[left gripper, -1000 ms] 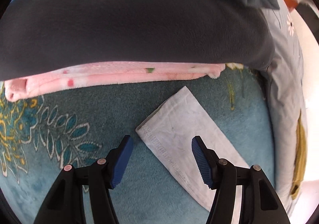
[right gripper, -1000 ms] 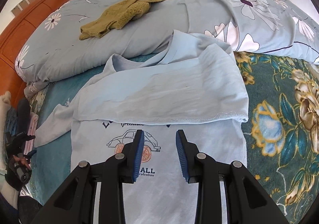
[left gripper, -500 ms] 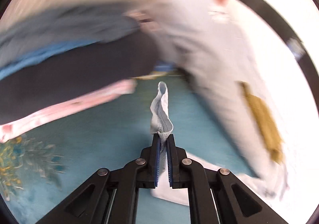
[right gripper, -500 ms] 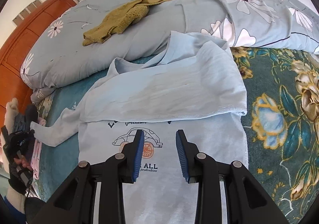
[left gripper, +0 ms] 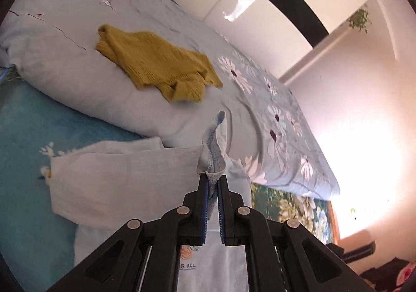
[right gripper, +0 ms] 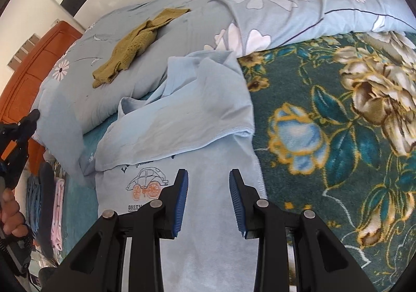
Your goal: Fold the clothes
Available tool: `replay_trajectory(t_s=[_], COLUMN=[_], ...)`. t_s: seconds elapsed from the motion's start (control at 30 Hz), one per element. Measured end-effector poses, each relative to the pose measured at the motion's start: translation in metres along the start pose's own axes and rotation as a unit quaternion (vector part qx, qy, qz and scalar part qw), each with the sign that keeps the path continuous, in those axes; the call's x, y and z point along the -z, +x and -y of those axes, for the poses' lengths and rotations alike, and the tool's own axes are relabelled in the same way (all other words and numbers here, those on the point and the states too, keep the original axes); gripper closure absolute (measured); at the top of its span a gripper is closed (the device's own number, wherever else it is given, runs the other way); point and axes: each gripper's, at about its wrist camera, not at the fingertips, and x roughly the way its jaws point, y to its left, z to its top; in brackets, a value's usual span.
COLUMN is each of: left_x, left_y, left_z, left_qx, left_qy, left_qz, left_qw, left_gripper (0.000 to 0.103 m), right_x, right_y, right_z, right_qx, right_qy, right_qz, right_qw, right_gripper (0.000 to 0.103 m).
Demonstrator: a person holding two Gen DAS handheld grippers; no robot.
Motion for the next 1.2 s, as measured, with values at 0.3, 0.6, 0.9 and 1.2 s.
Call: replay_trajectory(t_s=[0.3, 0.6, 0.9, 1.2], left_x=[0.067, 0.061, 0.082, 0.093], left_y=[0.059, 0.004, -0.053, -0.039], left_z=[0.029, -0.021, -0.17, -0.19], left_qx=[-0.04, -0.088, -0.186, -0.186], left_qy=[0.008, 0.023, -0.151, -0.144], left_qz=[-0.108, -0.066, -0.031, -0.059], left_qw=[0.9933, 0.9937, 0.9703, 0.9701], left_gripper=[0.081, 0.043, 0.042, 0.042], right_x=[0.01, -0.007, -0.024, -0.022], right_y=[-0.004, 0.016, 0.082, 0.091], right_z=[0.035, -0.001, -0.035, -0.041], right_qx=[0.008, -0.039, -0.019, -0.042], right_qy=[0.044, -0.002, -0.048, -0.004], right_qz=[-0.006, -0.008, -0.077, -0.086], right_qw=[0.999, 0.999, 0.996, 0.995], right_gripper=[0.069, 0.069, 0.069, 0.078])
